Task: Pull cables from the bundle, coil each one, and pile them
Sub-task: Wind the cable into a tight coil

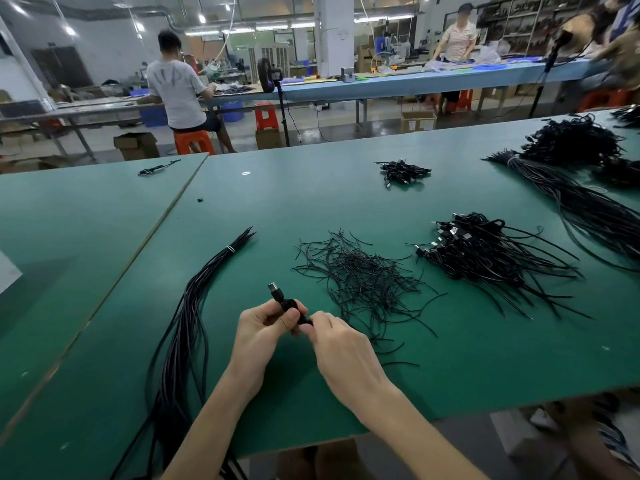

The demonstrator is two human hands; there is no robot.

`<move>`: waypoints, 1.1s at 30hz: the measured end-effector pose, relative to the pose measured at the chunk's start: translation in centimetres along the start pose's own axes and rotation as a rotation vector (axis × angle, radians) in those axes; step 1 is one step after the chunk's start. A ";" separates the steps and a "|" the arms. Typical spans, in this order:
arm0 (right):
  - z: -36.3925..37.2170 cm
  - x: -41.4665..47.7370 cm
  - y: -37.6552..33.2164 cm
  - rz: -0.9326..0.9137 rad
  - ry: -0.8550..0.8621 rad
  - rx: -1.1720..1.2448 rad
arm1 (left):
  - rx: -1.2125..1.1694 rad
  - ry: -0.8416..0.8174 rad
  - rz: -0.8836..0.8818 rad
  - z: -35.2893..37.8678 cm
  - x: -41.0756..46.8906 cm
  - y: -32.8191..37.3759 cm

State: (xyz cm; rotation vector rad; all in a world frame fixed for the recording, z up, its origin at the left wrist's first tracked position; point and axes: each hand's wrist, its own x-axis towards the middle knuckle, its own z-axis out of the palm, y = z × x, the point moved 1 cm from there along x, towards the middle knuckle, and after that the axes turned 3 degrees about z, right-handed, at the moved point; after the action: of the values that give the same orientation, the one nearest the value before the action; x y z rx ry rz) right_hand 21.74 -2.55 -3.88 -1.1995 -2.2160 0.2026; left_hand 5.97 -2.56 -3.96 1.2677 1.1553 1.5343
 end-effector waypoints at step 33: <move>0.0 1.3 3.1 0.504 0.161 0.695 | 0.977 -0.054 -0.054 4.9 11.7 -2.4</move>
State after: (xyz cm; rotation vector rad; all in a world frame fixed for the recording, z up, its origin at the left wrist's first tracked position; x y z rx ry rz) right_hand 23.47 0.27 -4.58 -1.2684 -1.4625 0.9520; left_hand 9.02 9.94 -3.17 1.8338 1.9878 0.8564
